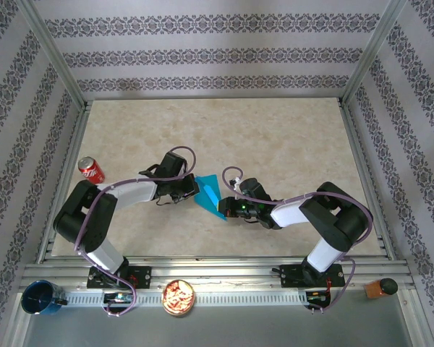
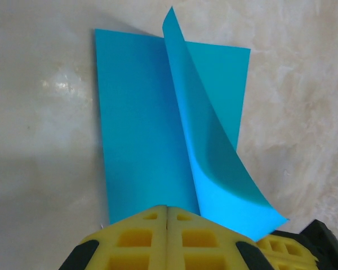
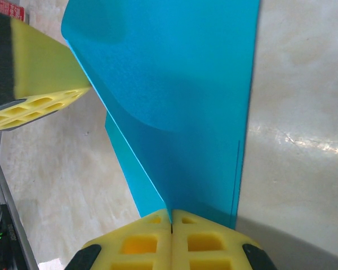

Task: Fold a paper plane with a square sheet of paper (pick it up from the middle)
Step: Fourth fold the wing at the center of the table.

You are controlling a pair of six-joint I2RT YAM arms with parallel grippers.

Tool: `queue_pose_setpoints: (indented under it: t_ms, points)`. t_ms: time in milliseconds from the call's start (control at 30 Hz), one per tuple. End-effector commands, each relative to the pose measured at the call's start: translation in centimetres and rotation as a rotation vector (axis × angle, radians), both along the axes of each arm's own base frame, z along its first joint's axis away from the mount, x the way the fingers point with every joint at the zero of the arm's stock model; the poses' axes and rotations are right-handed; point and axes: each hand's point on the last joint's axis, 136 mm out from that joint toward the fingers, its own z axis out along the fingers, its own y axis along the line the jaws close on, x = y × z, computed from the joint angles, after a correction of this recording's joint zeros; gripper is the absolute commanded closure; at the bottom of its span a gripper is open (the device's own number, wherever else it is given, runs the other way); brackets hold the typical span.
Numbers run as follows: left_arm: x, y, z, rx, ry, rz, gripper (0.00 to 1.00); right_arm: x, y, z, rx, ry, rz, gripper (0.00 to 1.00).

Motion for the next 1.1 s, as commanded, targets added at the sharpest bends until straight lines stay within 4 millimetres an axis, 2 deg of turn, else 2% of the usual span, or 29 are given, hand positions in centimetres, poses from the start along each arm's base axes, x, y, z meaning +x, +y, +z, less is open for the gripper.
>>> queue_pose_setpoints:
  t_ms: [0,233,500,1067]
  points:
    - [-0.1,-0.2,0.1,0.042,-0.005,-0.061,1.00,-0.2,-0.3,-0.5,-0.009,0.007,0.010,0.97]
    - [-0.2,-0.7,-1.7,0.054,0.045,-0.104,1.00,-0.1,-0.2,-0.4,0.001,0.016,0.007,0.97]
    - [-1.4,0.4,-4.2,0.074,0.097,-0.046,1.00,-0.2,-0.4,-0.3,0.005,0.011,0.008,0.97]
    - [-2.7,2.0,-4.7,0.085,0.090,0.076,1.00,-1.0,0.0,0.3,0.019,0.033,0.028,0.95]
